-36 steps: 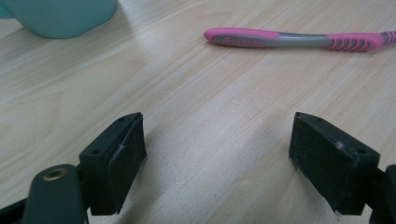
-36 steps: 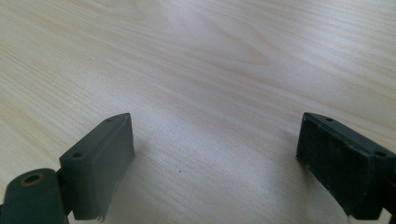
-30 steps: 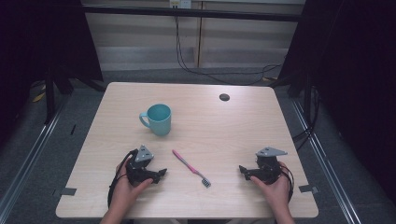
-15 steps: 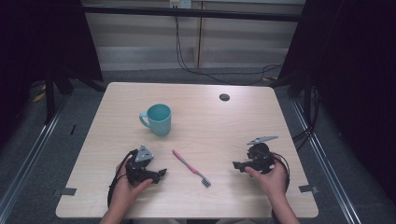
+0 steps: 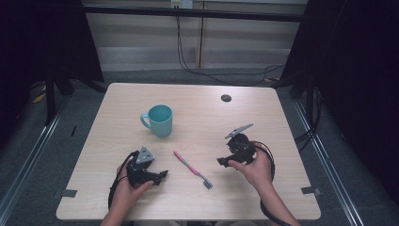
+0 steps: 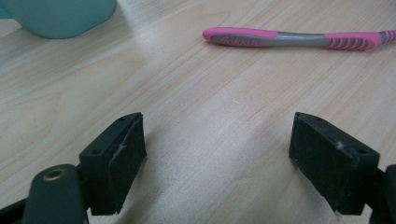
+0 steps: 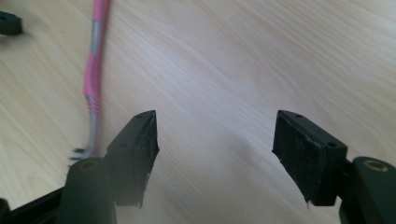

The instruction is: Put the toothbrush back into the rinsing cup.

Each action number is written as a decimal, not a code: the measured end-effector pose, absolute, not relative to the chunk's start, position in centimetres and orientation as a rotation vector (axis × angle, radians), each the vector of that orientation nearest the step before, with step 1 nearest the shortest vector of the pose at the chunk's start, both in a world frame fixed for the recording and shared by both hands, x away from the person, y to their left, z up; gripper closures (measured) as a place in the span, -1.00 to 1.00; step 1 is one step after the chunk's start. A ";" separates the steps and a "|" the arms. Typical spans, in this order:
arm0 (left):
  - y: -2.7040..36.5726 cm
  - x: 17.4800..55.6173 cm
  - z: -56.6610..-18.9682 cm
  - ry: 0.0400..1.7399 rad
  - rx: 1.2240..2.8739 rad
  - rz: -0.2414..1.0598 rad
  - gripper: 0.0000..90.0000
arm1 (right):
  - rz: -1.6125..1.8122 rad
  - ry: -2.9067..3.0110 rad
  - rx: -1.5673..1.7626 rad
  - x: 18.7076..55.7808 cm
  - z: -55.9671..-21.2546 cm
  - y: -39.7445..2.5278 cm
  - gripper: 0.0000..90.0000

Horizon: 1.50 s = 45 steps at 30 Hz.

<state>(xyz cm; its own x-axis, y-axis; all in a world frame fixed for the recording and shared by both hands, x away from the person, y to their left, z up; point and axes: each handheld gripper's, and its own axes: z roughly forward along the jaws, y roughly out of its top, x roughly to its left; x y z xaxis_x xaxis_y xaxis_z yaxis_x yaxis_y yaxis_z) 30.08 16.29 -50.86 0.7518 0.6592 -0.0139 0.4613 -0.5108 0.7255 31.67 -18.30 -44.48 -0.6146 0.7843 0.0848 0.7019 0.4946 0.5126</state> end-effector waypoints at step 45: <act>16.3 30.1 -50.8 0.830 2.208 0.342 -0.59 | 0.477 2.942 1.040 34.0 -45.8 -7.3 0.36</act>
<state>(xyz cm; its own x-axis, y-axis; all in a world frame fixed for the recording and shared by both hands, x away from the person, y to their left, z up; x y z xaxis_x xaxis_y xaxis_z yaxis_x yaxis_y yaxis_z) 30.06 16.34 -50.83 0.7550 0.6556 -0.0102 0.4585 -0.5168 0.7230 33.97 -7.31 -45.77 -0.7828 0.6118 0.1140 0.6164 0.7372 0.2767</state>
